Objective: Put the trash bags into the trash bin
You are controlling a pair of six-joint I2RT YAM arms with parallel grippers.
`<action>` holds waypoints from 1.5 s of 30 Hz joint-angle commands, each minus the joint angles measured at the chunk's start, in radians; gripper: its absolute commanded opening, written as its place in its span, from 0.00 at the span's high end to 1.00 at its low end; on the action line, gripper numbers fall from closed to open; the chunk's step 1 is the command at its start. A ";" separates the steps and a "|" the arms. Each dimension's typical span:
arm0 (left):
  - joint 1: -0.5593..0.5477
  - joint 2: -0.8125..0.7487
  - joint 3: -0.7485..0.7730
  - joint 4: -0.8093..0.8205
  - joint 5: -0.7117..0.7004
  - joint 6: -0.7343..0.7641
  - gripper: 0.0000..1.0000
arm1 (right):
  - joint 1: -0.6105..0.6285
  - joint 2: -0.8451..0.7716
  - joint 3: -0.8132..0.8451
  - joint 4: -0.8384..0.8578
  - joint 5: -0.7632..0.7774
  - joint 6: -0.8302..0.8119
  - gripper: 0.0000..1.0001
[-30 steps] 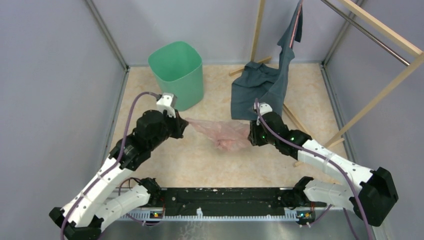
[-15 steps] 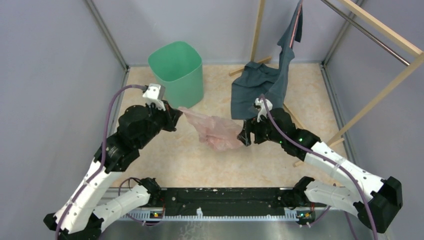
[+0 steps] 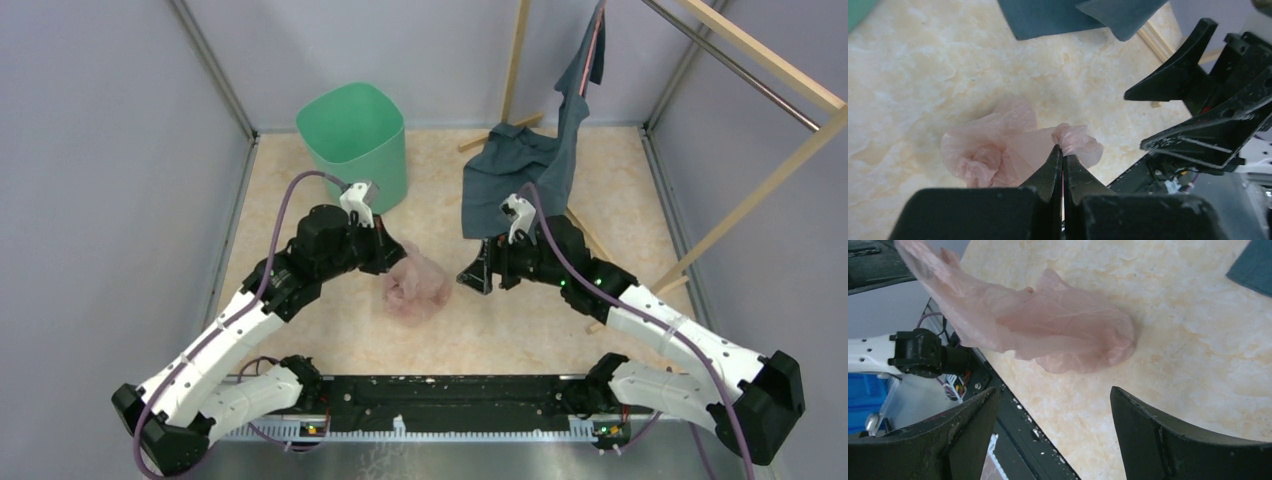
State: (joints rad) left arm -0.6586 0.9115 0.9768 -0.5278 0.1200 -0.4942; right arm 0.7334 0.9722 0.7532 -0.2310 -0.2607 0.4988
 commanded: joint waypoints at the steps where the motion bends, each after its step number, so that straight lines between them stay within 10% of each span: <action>1: -0.084 0.044 -0.025 0.146 -0.011 -0.147 1.00 | 0.028 -0.031 0.022 0.078 -0.086 -0.026 0.20; 7: -0.341 0.296 0.028 0.271 -0.153 -0.176 1.00 | 0.027 -0.104 0.024 -0.152 0.232 -0.054 0.23; 16: -0.348 0.435 -0.018 0.465 -0.014 -0.165 0.97 | 0.027 -0.304 -0.018 -0.342 0.490 0.025 0.26; 23: -0.349 0.296 -0.045 0.334 -0.015 -0.077 0.28 | 0.027 -0.212 -0.023 -0.288 0.277 -0.054 0.29; 28: -0.349 0.094 -0.187 0.283 -0.058 -0.111 0.02 | 0.027 -0.138 -0.023 -0.265 0.193 -0.078 0.31; 39: -0.348 0.114 -0.356 0.303 -0.129 -0.198 0.13 | 0.027 -0.109 -0.026 -0.254 0.214 -0.072 0.33; 45: -0.343 0.263 -0.230 0.190 -0.361 -0.172 0.64 | 0.027 -0.136 0.040 -0.331 0.067 -0.112 0.27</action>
State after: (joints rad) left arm -1.0084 1.1194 0.6506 -0.3214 -0.0860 -0.6773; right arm 0.7506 0.8623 0.7151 -0.5266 -0.0860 0.4259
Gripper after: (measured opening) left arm 0.469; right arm 0.721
